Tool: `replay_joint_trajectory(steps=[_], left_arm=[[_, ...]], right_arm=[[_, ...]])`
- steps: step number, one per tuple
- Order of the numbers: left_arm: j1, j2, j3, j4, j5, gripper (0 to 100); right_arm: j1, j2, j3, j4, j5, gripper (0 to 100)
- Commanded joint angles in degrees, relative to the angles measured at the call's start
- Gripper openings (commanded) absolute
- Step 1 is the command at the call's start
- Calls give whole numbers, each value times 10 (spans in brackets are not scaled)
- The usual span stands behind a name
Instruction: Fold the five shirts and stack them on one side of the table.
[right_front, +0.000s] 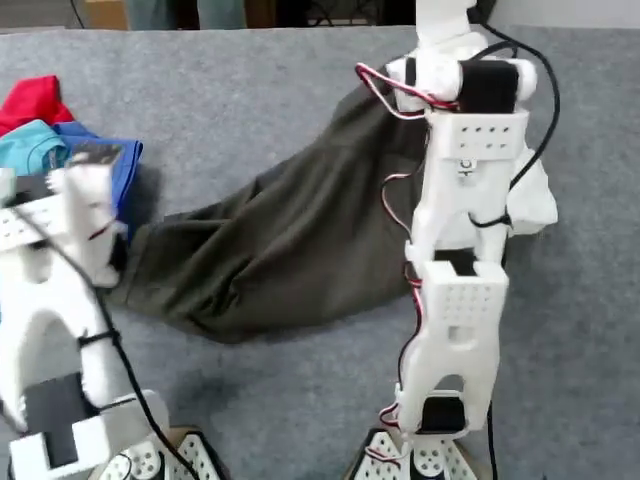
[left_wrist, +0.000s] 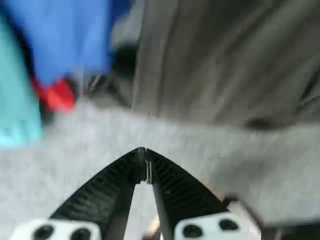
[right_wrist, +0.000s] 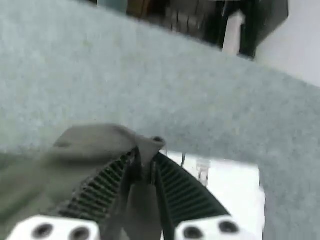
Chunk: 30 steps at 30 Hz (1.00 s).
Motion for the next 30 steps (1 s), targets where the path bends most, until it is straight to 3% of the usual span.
replay_joint_trajectory(steps=[1, 8, 14, 16, 21, 30], left_arm=[[64, 48, -71, -74, 108, 96], [141, 359, -377, -5, 242, 94], [153, 581, -736, 123, 375, 102], [150, 634, -815, 125, 413, 145], [160, 675, -885, 123, 487, 198], [182, 711, -880, 124, 522, 198]], right_arm=[[15, -52, 135, 2, 4, 15], [19, -61, 362, -15, 8, 14], [27, -65, 544, -211, 4, 14], [25, -63, 592, -275, -6, 14], [25, -65, 681, -420, -21, 14], [19, -65, 688, -477, -62, 14]])
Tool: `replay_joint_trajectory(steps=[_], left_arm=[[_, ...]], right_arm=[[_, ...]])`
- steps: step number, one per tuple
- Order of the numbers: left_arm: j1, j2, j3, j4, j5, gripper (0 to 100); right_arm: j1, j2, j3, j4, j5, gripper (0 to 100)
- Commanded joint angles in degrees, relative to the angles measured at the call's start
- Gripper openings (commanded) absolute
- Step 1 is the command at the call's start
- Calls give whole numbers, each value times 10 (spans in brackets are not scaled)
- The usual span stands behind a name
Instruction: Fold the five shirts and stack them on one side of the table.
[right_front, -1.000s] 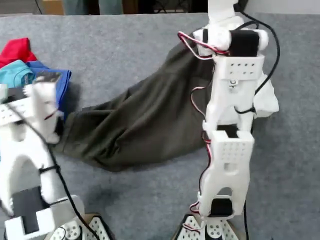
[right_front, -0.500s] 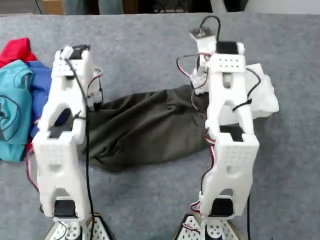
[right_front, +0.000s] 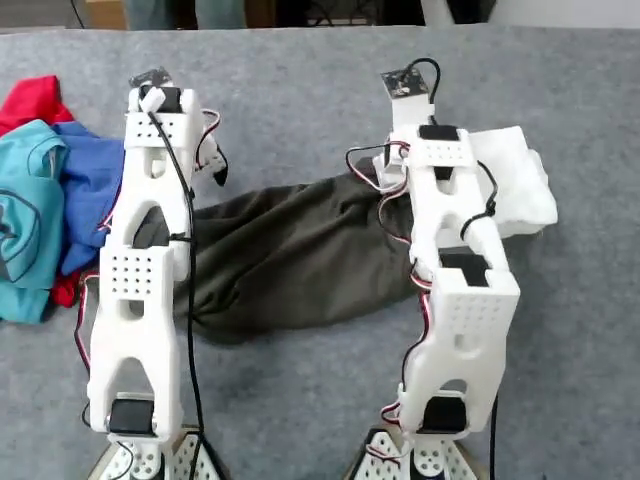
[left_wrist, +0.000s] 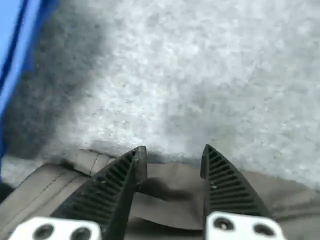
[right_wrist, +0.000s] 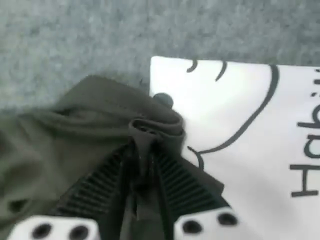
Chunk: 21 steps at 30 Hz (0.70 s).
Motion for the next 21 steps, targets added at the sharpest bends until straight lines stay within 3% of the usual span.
replay_joint_trajectory(steps=[1, 10, 12, 16, 21], left_arm=[[15, -3, -20, 6, 10, 198], [63, -34, 163, 5, 9, 198], [58, -33, 167, 4, 8, 173], [43, -25, 159, -33, 4, 20], [35, -21, 80, -41, 5, 30]], right_arm=[[0, -33, -1, -18, -13, 14], [0, -33, -2, -19, -18, 14], [1, -33, -2, -19, -18, 14], [0, -33, -2, -19, -18, 14], [0, -33, -1, -19, -18, 14]])
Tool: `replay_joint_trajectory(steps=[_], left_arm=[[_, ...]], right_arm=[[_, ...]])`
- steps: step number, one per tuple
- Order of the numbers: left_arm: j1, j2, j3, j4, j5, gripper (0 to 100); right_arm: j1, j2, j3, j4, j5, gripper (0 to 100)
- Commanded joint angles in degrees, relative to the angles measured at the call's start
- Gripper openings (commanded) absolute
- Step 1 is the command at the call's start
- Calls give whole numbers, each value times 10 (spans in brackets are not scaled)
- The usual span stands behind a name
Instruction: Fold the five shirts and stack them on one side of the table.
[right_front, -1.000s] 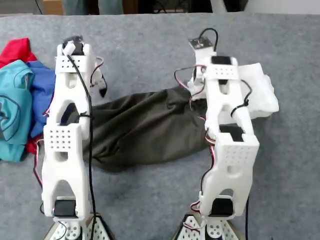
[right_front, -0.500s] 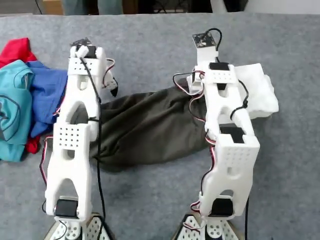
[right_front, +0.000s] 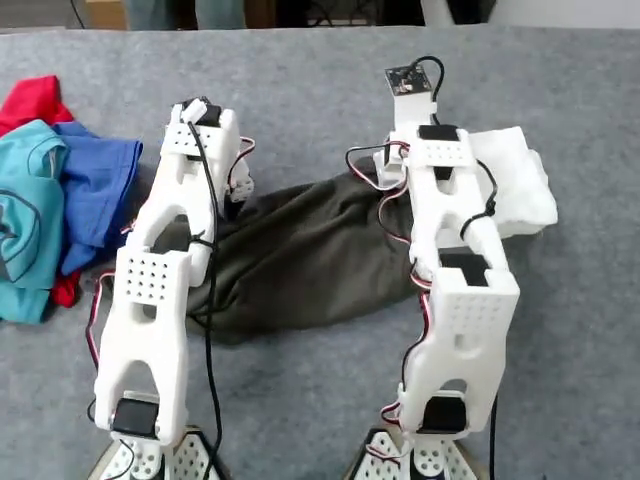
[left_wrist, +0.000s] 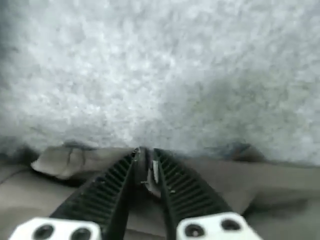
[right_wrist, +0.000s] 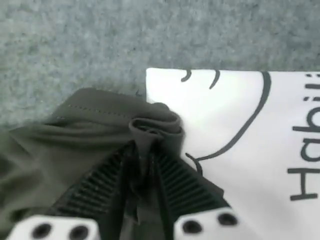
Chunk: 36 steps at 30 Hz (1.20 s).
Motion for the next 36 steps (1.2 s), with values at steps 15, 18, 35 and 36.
replay_joint_trajectory(steps=[15, 18, 35, 36], left_arm=[[-56, -1, -273, -139, -3, 57], [-66, -2, -259, -153, -3, 169], [-40, 5, -183, 33, 1, 39], [-37, 11, -169, 33, 1, 28]], right_arm=[[0, -30, -2, -12, -4, 14], [0, -30, -2, -12, -4, 14], [0, -30, 2, -24, -3, 14], [0, -30, 2, -24, -3, 14]])
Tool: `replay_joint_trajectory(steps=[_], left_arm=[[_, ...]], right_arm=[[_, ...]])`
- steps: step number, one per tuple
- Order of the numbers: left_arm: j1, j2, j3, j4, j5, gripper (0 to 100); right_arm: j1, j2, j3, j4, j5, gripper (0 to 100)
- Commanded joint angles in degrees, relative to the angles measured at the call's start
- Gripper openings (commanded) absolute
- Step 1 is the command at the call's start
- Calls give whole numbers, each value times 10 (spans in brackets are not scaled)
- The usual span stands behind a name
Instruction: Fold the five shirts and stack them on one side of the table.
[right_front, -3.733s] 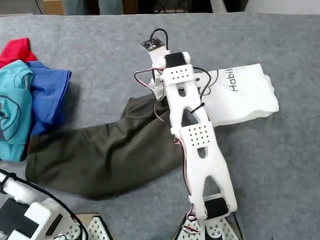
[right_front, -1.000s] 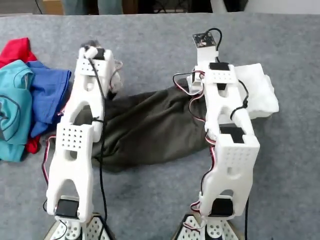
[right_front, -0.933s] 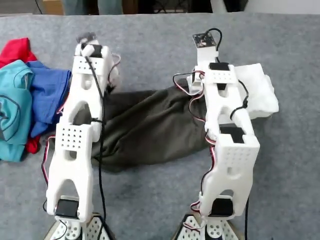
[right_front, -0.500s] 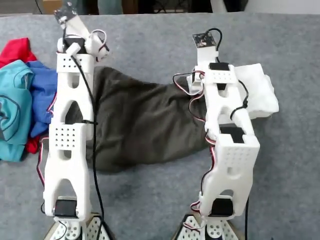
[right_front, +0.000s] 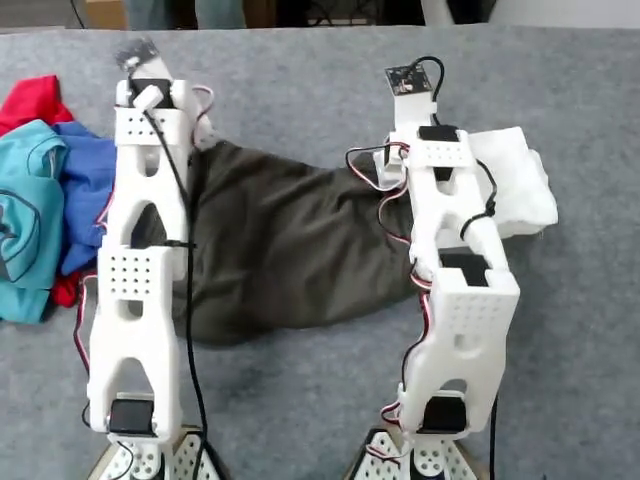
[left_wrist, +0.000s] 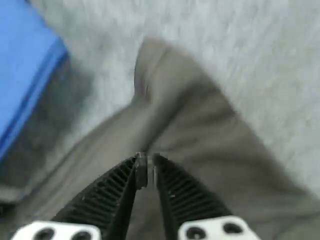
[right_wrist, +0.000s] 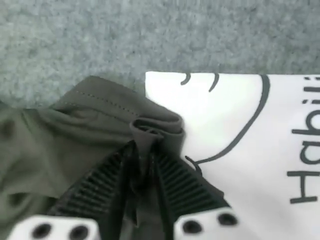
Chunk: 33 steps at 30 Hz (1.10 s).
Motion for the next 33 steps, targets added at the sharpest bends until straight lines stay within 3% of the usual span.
replay_joint_trajectory(steps=[1, 10, 21, 33], left_arm=[[14, 5, 36, 18, 3, 29], [-62, 36, 198, 24, -4, 29], [-81, -62, 417, 22, -100, 29], [-137, -113, 542, 21, -164, 29]], right_arm=[[0, -30, -2, -11, -3, 14], [1, -31, -2, -11, -2, 14], [1, -34, -4, -1, 1, 14], [15, -142, -45, 211, 151, 14]])
